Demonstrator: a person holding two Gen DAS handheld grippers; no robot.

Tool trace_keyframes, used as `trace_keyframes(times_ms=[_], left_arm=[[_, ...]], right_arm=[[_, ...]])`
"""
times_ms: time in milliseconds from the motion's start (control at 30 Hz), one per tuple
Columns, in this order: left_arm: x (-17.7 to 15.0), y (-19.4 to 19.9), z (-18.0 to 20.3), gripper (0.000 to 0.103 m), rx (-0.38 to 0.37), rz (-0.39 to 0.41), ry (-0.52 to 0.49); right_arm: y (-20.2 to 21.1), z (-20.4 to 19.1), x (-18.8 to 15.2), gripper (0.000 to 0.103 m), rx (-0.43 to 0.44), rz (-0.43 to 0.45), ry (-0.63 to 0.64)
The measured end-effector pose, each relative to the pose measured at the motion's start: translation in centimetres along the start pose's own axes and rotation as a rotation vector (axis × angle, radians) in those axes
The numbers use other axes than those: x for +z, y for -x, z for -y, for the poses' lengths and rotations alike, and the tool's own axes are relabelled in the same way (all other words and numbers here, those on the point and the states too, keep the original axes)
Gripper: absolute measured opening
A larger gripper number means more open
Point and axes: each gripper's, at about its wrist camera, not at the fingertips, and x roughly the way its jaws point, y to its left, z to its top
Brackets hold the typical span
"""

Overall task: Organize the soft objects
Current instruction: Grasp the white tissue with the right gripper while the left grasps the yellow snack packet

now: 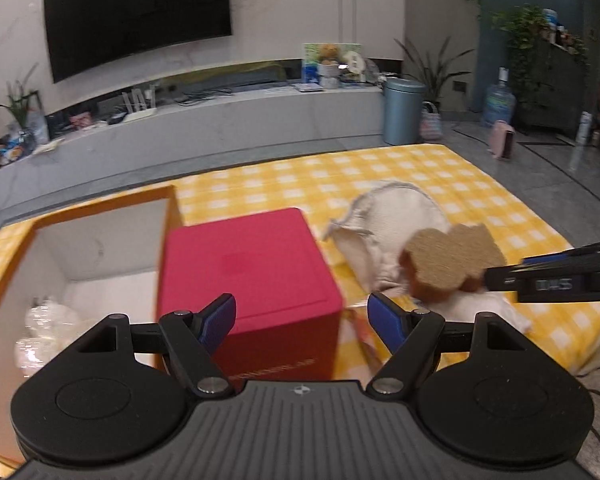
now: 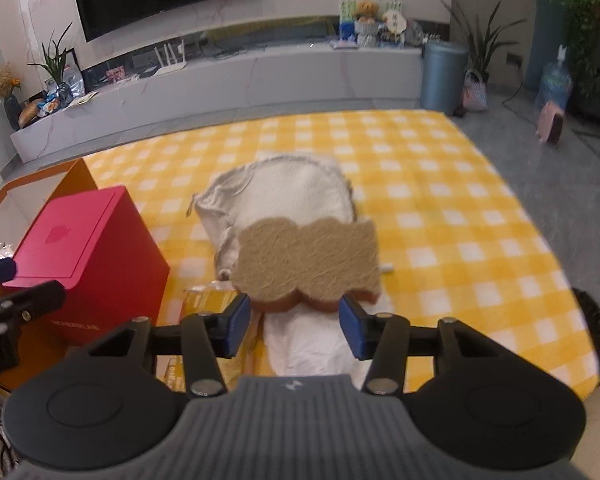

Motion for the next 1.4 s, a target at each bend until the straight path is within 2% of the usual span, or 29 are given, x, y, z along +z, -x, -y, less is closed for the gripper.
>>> trace_keyframes(times_ms=[100, 267, 367, 500, 567, 667, 733, 767, 900, 1033, 1100, 1333, 1400], left_arm=[[-0.3, -0.4, 0.2, 0.089, -0.053, -0.023, 0.018], [-0.7, -0.2, 1.2, 0.089, -0.047, 0.002, -0.036], [-0.6, 0.2, 1.5, 0.089, -0.068, 0.003, -0.042], [-0.3, 0.9, 1.5, 0.089, -0.060, 0.011, -0.034], [-0.1, 1.4, 1.5, 0.089, -0.068, 0.019, -0.037], [0.1, 1.8, 1.7, 0.089, -0.119, 0.010, -0.043], [0.1, 1.3, 2.2, 0.089, -0.148, -0.024, -0.067], [0.1, 1.1, 2.6, 0.089, -0.154, -0.035, -0.083], [0.2, 0.0, 3.1, 0.089, -0.173, -0.083, -0.076], [0.0, -1.1, 3.4, 0.089, -0.198, -0.127, -0.080], [-0.2, -1.7, 3.9, 0.089, -0.198, -0.151, -0.104], [-1.2, -4.2, 6.1, 0.089, -0.135, -0.228, -0.198], [-1.4, -5.0, 6.6, 0.089, -0.125, -0.250, -0.212]], right_arm=[[-1.2, -0.1, -0.2, 0.053, 0.021, -0.036, -0.017], [-2.5, 0.1, -0.3, 0.055, -0.041, -0.061, -0.041], [-2.8, 0.6, -0.2, 0.063, -0.048, -0.065, -0.067], [-3.5, 0.2, -0.5, 0.063, 0.051, -0.109, -0.062], [-4.2, -0.4, -0.6, 0.063, 0.060, -0.137, -0.047], [-4.8, -0.5, -0.5, 0.067, -0.079, -0.138, -0.012], [-5.3, 0.1, -0.4, 0.082, -0.197, -0.130, -0.008], [-5.8, 0.4, -0.5, 0.081, -0.224, -0.142, -0.003], [-7.9, 1.6, -0.7, 0.081, -0.162, -0.244, -0.071], [-8.1, 0.9, -0.5, 0.082, -0.131, -0.239, -0.048], [-8.3, 0.6, -0.5, 0.088, -0.111, -0.250, -0.042], [-10.1, 0.4, -0.7, 0.089, -0.134, -0.303, -0.024], [-10.1, 0.5, -0.8, 0.085, -0.135, -0.305, -0.023]])
